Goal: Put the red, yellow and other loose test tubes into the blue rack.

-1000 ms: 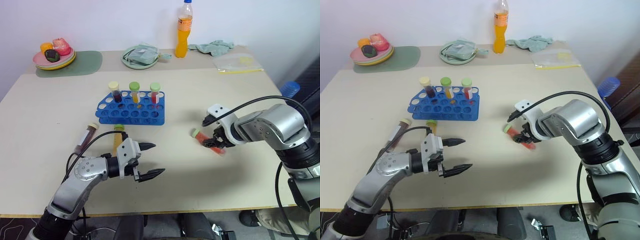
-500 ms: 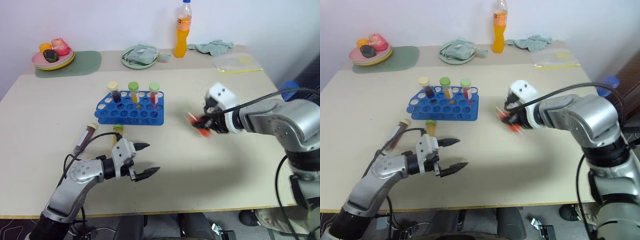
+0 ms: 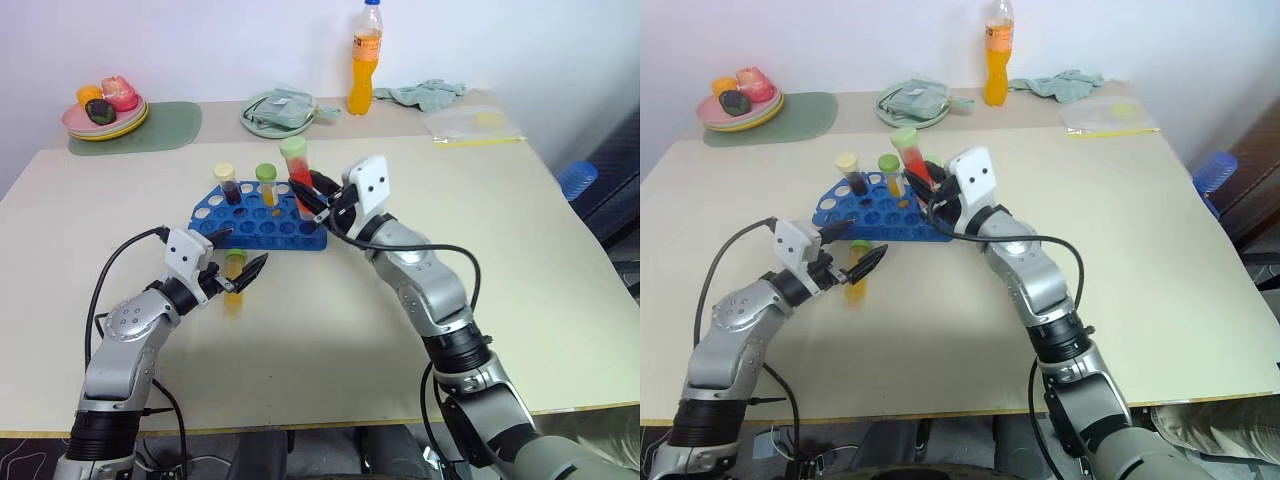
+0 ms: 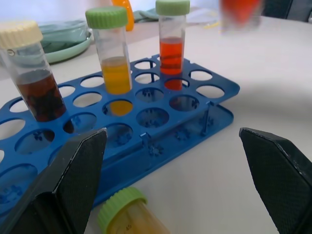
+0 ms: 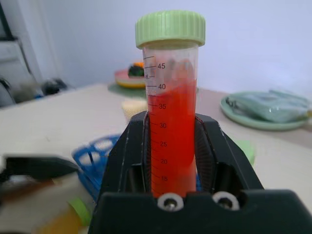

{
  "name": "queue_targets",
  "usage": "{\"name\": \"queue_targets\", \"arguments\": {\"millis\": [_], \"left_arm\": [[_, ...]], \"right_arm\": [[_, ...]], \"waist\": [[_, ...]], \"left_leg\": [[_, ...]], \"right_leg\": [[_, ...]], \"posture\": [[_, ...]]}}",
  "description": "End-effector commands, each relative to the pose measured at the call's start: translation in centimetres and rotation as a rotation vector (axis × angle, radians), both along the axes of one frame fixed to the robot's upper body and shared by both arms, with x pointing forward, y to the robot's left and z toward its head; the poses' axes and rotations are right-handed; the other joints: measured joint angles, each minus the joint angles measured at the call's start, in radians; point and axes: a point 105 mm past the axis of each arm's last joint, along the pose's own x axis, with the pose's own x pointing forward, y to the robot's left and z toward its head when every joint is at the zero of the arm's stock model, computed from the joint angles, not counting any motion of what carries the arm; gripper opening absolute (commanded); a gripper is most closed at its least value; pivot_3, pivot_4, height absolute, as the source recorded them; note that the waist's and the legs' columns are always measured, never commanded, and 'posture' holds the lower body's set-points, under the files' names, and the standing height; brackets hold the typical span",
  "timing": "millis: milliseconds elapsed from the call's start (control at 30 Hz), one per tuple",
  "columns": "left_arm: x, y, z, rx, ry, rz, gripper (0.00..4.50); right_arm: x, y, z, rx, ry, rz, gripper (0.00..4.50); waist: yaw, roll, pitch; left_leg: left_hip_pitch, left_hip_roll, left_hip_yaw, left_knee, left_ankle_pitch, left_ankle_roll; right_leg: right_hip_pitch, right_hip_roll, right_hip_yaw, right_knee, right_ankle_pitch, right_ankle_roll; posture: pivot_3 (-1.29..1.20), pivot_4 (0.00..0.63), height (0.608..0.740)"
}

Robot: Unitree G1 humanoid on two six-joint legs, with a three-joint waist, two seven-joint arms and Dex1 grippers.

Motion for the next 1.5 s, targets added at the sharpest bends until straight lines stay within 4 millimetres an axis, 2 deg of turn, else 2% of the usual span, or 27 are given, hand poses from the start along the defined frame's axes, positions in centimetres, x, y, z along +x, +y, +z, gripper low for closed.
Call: {"name": "queue_targets", "arguments": {"millis": [33,333,600,767,1167,1467,1500], "left_arm": [[-0.5,0.3,1.4,0.025,-0.038,0.006,4.50],[-1.1,1.1,1.0,0.062,0.002,0.020,4.50],[-1.1,1.9,0.4,0.065,0.012,0.029,4.50],[-1.2,1.7,0.1,0.063,0.013,0.024,4.50],[-1.2,0.9,1.0,0.058,0.001,0.023,4.50],[-1.1,1.0,1.4,0.059,0.000,0.026,4.50],[-1.1,1.1,1.4,0.059,0.000,0.030,4.50]], "right_arm": [[0.1,0.6,1.1,0.032,-0.076,-0.002,0.75],[1.3,1.7,-1.9,-0.010,-0.046,-0.034,0.75],[2.1,2.3,-2.7,-0.009,-0.045,-0.044,0.75],[2.5,2.7,-3.0,-0.002,-0.050,-0.048,0.75],[1.8,2.2,-5.1,0.046,-0.045,-0.046,0.75],[1.3,2.3,-5.8,0.091,-0.043,-0.020,0.75],[1.2,2.3,-5.6,0.099,-0.050,-0.011,1.25]], "waist": [[-0.002,0.000,0.000],[-0.022,0.000,0.000],[-0.022,0.001,0.000],[-0.024,0.001,0.000],[-0.024,0.001,0.000],[-0.024,0.001,0.000],[-0.024,0.001,0.000]], "left_leg": [[0.000,0.000,0.000,0.000,0.000,0.000],[0.000,0.000,0.000,-0.001,0.000,-0.001],[0.000,0.000,0.000,-0.001,0.000,-0.001],[0.000,0.001,0.000,-0.001,0.001,-0.001],[0.000,0.001,0.000,-0.001,0.001,-0.001],[0.000,0.001,0.000,-0.001,0.001,-0.001],[0.000,0.001,0.000,-0.001,0.001,-0.001]], "right_leg": [[0.000,0.000,0.000,0.000,0.000,0.000],[-0.001,0.001,0.000,0.001,0.000,0.000],[-0.002,0.001,0.001,0.002,0.000,0.000],[-0.002,0.001,0.001,0.002,0.000,0.000],[-0.002,0.001,0.002,0.003,0.000,-0.001],[-0.002,0.001,0.002,0.003,0.000,-0.001],[-0.002,0.001,0.002,0.003,0.000,-0.001]], "posture": [[0.00,0.150,0.740],[0.00,0.150,0.740],[0.00,0.150,0.740],[0.00,0.150,0.740],[0.00,0.150,0.740],[0.00,0.150,0.740],[0.00,0.150,0.740]]}}
